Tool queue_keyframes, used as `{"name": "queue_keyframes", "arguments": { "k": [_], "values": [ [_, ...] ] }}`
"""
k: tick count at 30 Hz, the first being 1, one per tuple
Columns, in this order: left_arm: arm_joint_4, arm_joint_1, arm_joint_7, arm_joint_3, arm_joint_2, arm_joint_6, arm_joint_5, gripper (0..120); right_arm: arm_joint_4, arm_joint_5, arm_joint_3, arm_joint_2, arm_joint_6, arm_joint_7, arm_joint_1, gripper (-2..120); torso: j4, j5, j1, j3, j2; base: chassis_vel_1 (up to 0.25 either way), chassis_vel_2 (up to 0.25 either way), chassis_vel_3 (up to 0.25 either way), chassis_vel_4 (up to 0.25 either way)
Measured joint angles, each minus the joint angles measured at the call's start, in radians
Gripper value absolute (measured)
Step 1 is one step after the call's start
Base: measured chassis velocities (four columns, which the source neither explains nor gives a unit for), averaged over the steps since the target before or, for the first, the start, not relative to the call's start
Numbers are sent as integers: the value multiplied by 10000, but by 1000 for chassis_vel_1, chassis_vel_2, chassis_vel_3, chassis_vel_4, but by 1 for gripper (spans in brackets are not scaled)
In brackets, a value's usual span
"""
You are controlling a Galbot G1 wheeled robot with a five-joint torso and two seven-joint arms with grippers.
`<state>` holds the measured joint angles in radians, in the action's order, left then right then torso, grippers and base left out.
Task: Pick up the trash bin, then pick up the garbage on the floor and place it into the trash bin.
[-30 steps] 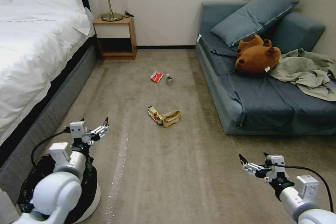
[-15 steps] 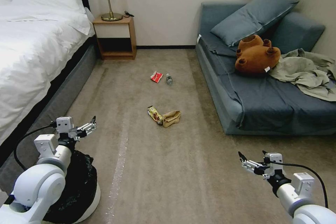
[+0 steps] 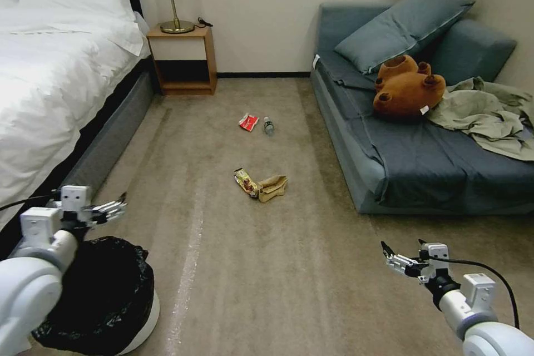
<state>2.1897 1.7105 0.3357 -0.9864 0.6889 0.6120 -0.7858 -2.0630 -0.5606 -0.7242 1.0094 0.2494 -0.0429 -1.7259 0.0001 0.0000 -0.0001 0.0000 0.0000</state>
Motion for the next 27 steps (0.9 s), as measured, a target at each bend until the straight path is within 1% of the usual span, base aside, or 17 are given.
{"name": "queue_keyframes", "arguments": {
  "k": [1, 2, 3, 4, 5, 6, 8, 12, 14, 17, 19, 20, 21, 23, 24, 26, 27],
  "values": [
    [7, 389, 26, -461, -118, 266, -57, 98, 61, 24, 25, -16, -57, 22, 48, 100, -1, -4, 0, 0, 0, 0, 0, 0, 0],
    [16, 961, 38, -1094, -245, 538, -128, 98, 157, 49, 56, -28, -136, 55, 106, 100, -1, 0, 0, 0, 0, 0, 0, 0, 0],
    [16, 961, 38, -1094, -245, 538, -128, 98, 157, 49, 56, -28, -136, 55, 106, 100, -1, 0, 0, 0, 0, 0, 0, 0, 0],
    [64, 1414, 55, -1560, -305, 780, -242, 98, 245, 62, 95, -38, -194, 84, 151, 100, 0, 4, 0, 0, 0, 0, 0, 0, 0],
    [135, 1754, 111, -1903, -316, 1008, -325, 98, 327, 75, 133, -49, -249, 109, 204, 100, 0, 2, -1, 0, 0, 0, 0, 0, 0],
    [135, 1754, 111, -1903, -316, 1008, -325, 98, 327, 75, 133, -49, -249, 109, 204, 100, 0, 2, -1, 0, 0, 0, 0, 0, 0],
    [196, 2163, 168, -2234, -233, 1240, -278, 98, 476, 92, 213, -60, -343, 158, 321, 100, -1, 1, 0, -1, 0, 0, 0, 0, 0],
    [266, 2433, 178, -2375, -91, 1308, -265, 99, 576, 103, 285, -87, -418, 197, 417, 100, -1, -3, 0, 0, 0, 0, 0, 0, 0],
    [278, 2756, 37, -2500, -49, 1310, -180, 99, 639, 100, 319, -157, -464, 230, 517, 100, -1, 1, -1, 0, 0, 0, 0, 0, 0],
    [176, 2823, -10, -2490, -48, 1310, -81, 99, 677, 92, 337, -191, -478, 238, 580, 100, -1, 1, 0, 0, 0, 0, 0, 0, 0],
    [-168, 2791, -68, -2154, -20, 1302, 113, 99, 782, 78, 388, -248, -501, 246, 710, 100, -1, 1, 0, 0, 0, 0, 0, 0, 0],
    [-322, 2701, -74, -1894, 21, 1295, 244, 99, 826, 76, 432, -272, -511, 249, 751, 100, -1, -1, 1, 0, 0, 0, 0, 0, 0],
    [-322, 2701, -74, -1894, 21, 1295, 244, 99, 826, 76, 432, -272, -511, 249, 751, 100, -1, -1, 1, 0, 0, 0, 0, 0, 0],
    [-671, 2416, -76, -1253, 93, 1286, 546, 99, 922, 76, 522, -313, -513, 262, 841, 100, -1, -1, 0, 0, 0, 0, 0, 0, 0],
    [-671, 2416, -76, -1253, 93, 1286, 546, 99, 922, 76, 522, -313, -513, 262, 841, 100, -1, -1, 0, 0, 0, 0, 0, 0, 0],
    [-980, 2111, -75, -779, 123, 1277, 782, 99, 1007, 78, 604, -324, -513, 265, 978, 100, -1, 0, 0, 0, 0, 0, 0, 0, 0],
    [-980, 2111, -75, -779, 123, 1277, 782, 99, 1007, 78, 604, -324, -513, 265, 978, 100, -1, 0, 0, 0, 0, 0, 0, 0, 0]
  ]
}}
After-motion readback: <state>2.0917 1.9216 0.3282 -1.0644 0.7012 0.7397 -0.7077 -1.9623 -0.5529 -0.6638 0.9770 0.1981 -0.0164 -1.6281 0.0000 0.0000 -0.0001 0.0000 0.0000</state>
